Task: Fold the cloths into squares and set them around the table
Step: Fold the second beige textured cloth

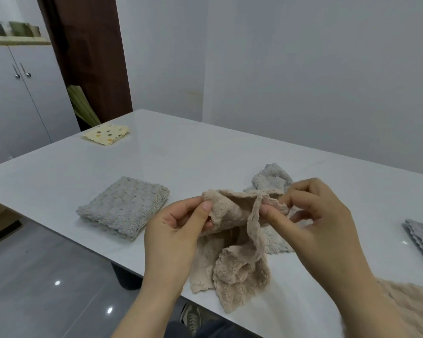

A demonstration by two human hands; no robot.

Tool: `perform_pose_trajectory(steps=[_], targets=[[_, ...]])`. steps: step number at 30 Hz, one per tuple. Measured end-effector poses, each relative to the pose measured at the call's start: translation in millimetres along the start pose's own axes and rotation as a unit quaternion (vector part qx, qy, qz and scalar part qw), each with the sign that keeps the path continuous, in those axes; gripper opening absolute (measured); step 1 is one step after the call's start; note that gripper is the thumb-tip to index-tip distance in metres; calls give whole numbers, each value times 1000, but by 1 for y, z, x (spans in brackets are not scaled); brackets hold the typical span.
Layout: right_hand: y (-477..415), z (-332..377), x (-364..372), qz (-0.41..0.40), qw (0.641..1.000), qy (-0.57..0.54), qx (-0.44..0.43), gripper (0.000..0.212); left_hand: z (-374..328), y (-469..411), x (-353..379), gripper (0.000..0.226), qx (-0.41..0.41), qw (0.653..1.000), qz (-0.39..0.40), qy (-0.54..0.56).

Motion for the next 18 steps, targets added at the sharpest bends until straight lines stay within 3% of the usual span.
perform_pose_trajectory(steps=[5,9,18], targets=[[1,30,-7,2,995,-45,-85,12,-20,-2,7,9,26,999,22,1],[0,33,4,61,991,-104,-51,19,-30,0,14,6,28,998,53,17],[3,33,13,115,975,-190,-12,7,-37,8,23,8,43,993,106,2]])
Point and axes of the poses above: each hand's wrist, its own y-axis away from the middle knuckle, its own x-axis out of the palm, z = x × y, the point moved 9 cm from there along -y, towards the middle knuckle, and after that the axes turned 9 degrees about x, right-handed, at the moved point
